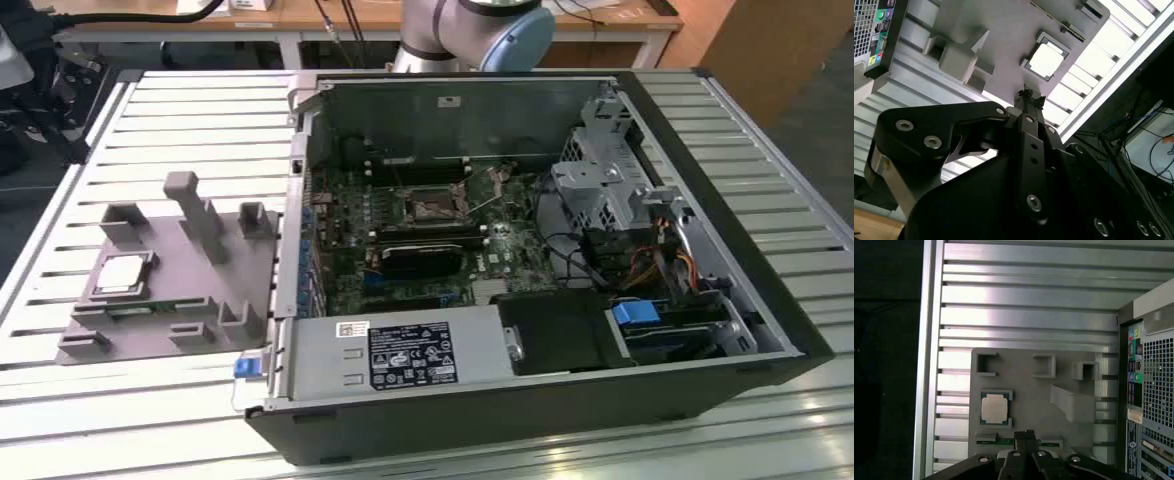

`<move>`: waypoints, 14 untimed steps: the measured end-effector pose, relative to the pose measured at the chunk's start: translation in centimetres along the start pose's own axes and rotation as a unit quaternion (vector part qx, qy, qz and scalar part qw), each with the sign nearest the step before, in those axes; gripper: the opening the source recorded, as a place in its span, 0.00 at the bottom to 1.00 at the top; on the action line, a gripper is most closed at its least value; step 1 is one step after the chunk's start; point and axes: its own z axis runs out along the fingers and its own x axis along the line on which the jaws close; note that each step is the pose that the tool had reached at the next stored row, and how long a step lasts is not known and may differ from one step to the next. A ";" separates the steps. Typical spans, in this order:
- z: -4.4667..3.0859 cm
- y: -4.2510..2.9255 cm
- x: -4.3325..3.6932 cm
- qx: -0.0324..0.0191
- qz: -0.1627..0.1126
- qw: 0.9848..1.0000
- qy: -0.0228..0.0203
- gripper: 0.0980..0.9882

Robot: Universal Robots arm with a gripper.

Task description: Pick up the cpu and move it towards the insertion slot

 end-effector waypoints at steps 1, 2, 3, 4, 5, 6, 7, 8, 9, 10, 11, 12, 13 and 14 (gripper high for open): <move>0.00 0.00 0.00 0.000 0.000 1.000 0.000 0.00; 0.00 0.00 0.00 0.000 0.000 1.000 0.000 0.00; 0.00 0.00 0.00 0.000 0.000 1.000 0.000 0.00; 0.00 0.00 0.00 0.000 0.000 1.000 0.000 0.00; 0.00 0.00 0.00 0.000 0.000 1.000 0.000 0.00; 0.00 0.00 0.00 0.000 0.000 1.000 0.000 0.00; 0.00 0.00 0.00 0.000 0.000 1.000 0.000 0.00; 0.00 0.00 0.00 0.000 0.000 1.000 0.000 0.00; 0.00 0.00 0.00 0.000 0.000 1.000 0.000 0.00; 0.00 0.00 0.00 0.000 0.000 1.000 0.000 0.00; 0.00 0.00 0.00 0.000 0.000 1.000 0.000 0.00; 0.00 0.00 0.00 0.000 0.000 1.000 0.000 0.00; 0.03 0.00 0.01 0.000 0.000 1.000 0.000 0.00; 0.10 0.00 0.04 0.000 0.000 1.000 0.000 0.00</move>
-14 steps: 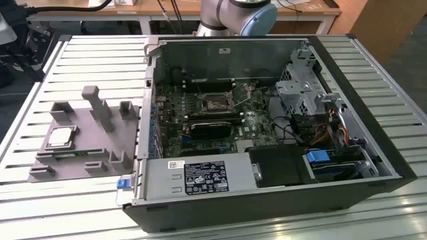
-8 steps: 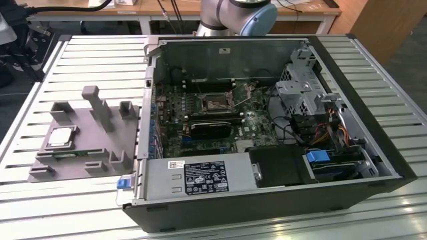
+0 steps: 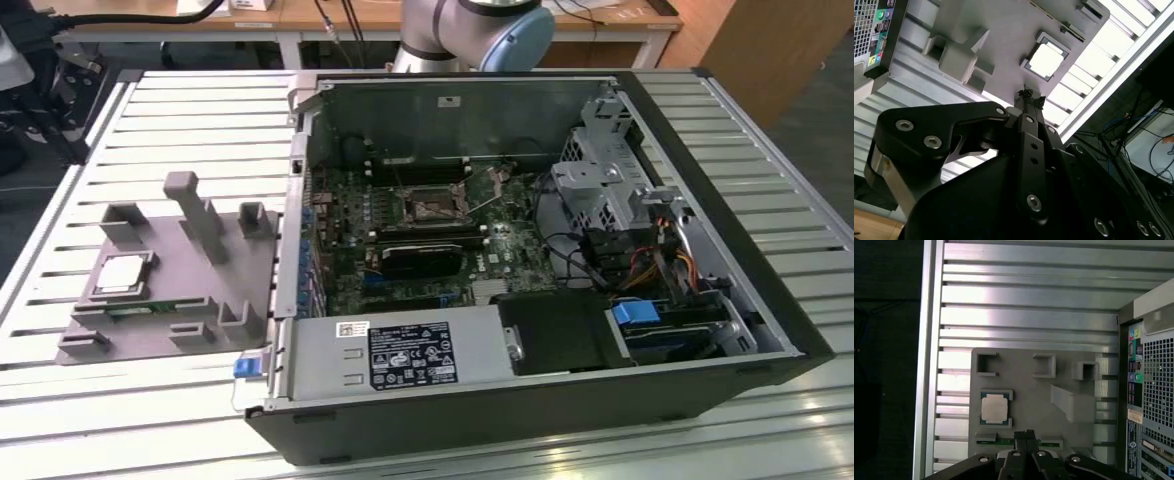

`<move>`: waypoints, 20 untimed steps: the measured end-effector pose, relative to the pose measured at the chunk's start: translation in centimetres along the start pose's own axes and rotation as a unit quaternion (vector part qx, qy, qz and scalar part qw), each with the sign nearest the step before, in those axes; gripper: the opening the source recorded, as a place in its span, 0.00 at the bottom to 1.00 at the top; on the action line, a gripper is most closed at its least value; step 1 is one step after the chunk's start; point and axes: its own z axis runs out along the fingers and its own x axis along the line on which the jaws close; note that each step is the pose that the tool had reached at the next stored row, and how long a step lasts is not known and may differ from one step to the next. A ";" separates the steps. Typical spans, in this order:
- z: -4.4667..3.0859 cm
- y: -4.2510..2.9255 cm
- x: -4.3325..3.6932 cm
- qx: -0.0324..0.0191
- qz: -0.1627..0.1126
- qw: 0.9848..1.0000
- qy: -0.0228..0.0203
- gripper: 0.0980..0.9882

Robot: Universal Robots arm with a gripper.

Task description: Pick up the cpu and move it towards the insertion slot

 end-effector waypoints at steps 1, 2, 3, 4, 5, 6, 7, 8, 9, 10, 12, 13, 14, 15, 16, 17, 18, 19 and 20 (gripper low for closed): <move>0.10 0.00 0.05 0.000 0.000 1.000 0.000 0.00; 0.21 -0.01 0.10 0.000 0.000 1.000 0.000 0.00; 0.35 -0.01 0.14 0.000 0.000 1.000 0.000 0.00; 0.51 -0.02 0.17 0.000 0.000 1.000 0.000 0.00; 0.64 -0.02 0.19 0.000 0.000 1.000 0.000 0.00; 0.73 -0.03 0.20 0.000 0.000 1.000 0.000 0.00; 0.81 -0.03 0.20 0.001 0.000 1.000 0.000 0.00; 0.89 -0.03 0.21 0.002 0.000 1.000 0.000 0.00; 0.99 -0.04 0.21 0.002 0.000 1.000 0.000 0.00; 1.09 -0.04 0.22 0.002 0.000 1.000 0.000 0.00; 1.25 -0.04 0.23 0.004 0.000 1.000 0.000 0.00; 1.33 -0.04 0.24 0.004 0.000 1.000 0.000 0.00; 1.42 -0.05 0.25 0.005 0.000 1.000 0.000 0.00; 1.50 -0.05 0.27 0.006 0.000 1.000 0.000 0.00; 1.59 -0.06 0.28 0.007 0.000 1.000 0.000 0.00; 1.70 -0.06 0.31 0.008 0.000 1.000 0.000 0.00; 1.81 -0.06 0.33 0.008 0.000 1.000 0.000 0.00; 1.92 -0.07 0.35 0.009 0.000 1.000 0.000 0.00; 2.04 -0.07 0.37 0.009 0.000 1.000 0.000 0.00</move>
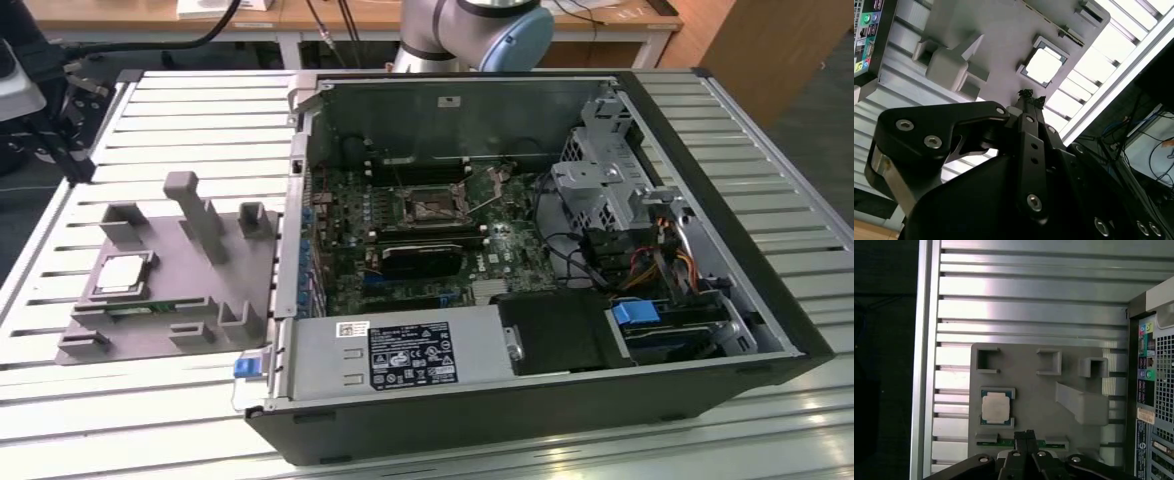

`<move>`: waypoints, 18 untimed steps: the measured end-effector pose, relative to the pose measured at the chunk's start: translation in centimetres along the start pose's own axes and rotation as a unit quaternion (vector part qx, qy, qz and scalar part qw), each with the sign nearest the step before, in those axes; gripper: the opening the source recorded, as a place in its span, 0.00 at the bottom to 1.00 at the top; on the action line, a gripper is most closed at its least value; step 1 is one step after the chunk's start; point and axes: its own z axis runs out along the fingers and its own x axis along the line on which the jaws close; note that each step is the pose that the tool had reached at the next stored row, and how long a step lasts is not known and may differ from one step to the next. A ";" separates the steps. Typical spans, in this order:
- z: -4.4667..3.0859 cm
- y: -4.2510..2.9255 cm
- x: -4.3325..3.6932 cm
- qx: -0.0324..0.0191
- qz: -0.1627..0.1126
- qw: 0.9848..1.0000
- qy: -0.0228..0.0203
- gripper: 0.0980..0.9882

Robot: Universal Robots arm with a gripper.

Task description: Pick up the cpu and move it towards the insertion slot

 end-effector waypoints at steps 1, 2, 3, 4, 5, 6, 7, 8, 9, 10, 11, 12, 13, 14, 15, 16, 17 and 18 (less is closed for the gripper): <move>0.14 0.00 0.03 0.000 0.000 1.000 0.000 0.00; 0.27 0.00 0.05 0.000 0.000 1.000 0.000 0.00; 0.40 -0.01 0.08 0.001 0.000 1.000 0.000 0.00; 0.52 -0.01 0.10 0.001 0.000 1.000 0.000 0.00; 0.64 -0.01 0.12 0.001 0.000 1.000 0.000 0.00; 0.77 -0.01 0.13 0.001 0.000 1.000 0.000 0.00; 0.89 -0.02 0.15 0.001 0.000 1.000 0.000 0.00; 1.02 -0.02 0.16 0.001 0.000 1.000 0.000 0.00; 1.14 -0.02 0.18 0.001 0.000 1.000 0.000 0.00; 1.26 -0.02 0.20 0.002 0.000 1.000 0.000 0.00; 1.40 -0.02 0.21 0.002 0.000 1.000 0.000 0.00; 1.56 -0.02 0.24 0.002 0.000 1.000 0.000 0.00; 1.74 -0.03 0.26 0.002 0.000 1.000 0.000 0.00; 1.92 -0.03 0.28 0.002 0.000 1.000 0.000 0.00; 2.10 -0.03 0.31 0.002 0.000 1.000 0.000 0.00; 2.30 -0.04 0.35 0.003 0.000 1.000 0.000 0.00; 2.48 -0.04 0.38 0.003 0.000 1.000 0.000 0.00; 2.65 -0.04 0.41 0.003 0.000 1.000 0.000 0.00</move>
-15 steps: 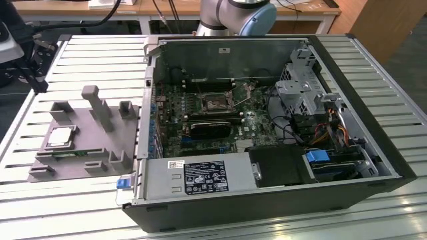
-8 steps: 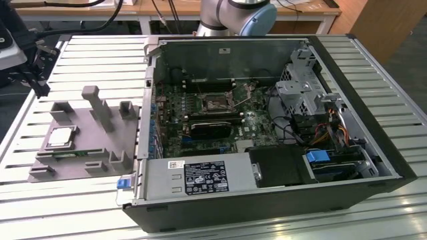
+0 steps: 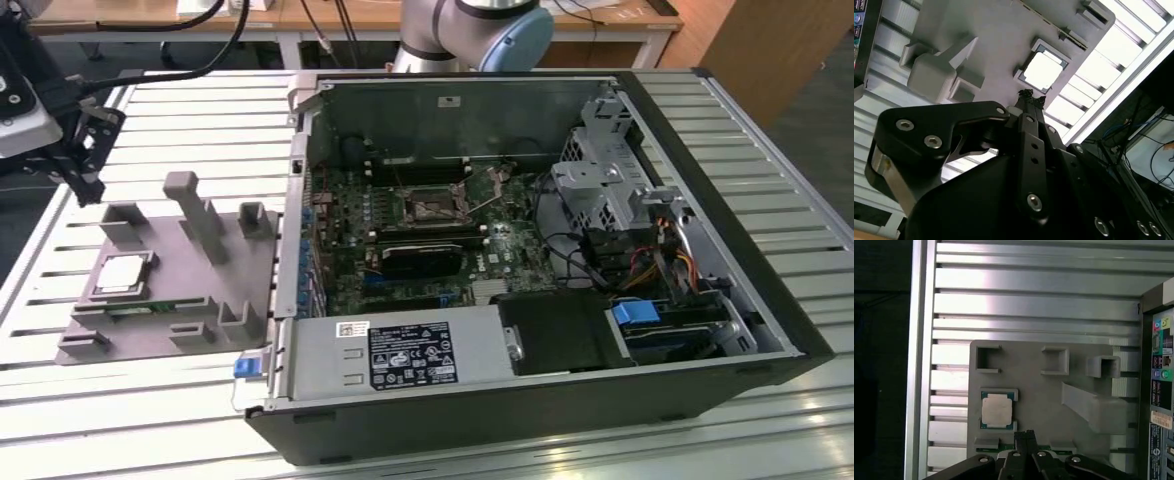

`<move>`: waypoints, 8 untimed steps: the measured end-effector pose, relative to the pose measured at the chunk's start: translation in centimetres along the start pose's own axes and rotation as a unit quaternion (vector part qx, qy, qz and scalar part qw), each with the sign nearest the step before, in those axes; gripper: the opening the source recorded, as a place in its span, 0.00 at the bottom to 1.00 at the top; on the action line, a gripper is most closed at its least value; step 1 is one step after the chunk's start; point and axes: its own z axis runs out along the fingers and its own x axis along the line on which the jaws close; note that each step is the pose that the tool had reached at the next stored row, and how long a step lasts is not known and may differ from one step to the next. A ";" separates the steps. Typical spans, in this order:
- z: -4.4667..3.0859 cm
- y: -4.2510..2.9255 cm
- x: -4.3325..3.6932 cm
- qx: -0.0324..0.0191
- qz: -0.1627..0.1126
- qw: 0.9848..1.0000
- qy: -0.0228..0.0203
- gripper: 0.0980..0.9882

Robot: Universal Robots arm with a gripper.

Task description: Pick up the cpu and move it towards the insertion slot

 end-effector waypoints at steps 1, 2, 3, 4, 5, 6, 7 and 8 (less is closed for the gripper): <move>0.18 -0.01 0.02 0.000 0.000 1.000 0.000 0.00; 0.36 0.00 0.05 0.000 0.000 1.000 0.000 0.00; 0.54 -0.01 0.08 0.000 0.000 1.000 0.000 0.00; 0.72 -0.01 0.10 0.000 0.000 1.000 0.000 0.00; 0.90 -0.01 0.12 0.000 0.000 1.000 0.000 0.00; 1.09 -0.01 0.16 0.000 0.000 1.000 0.000 0.00; 1.27 -0.01 0.19 0.000 0.000 1.000 0.000 0.00; 1.45 -0.02 0.22 0.000 0.000 1.000 0.000 0.00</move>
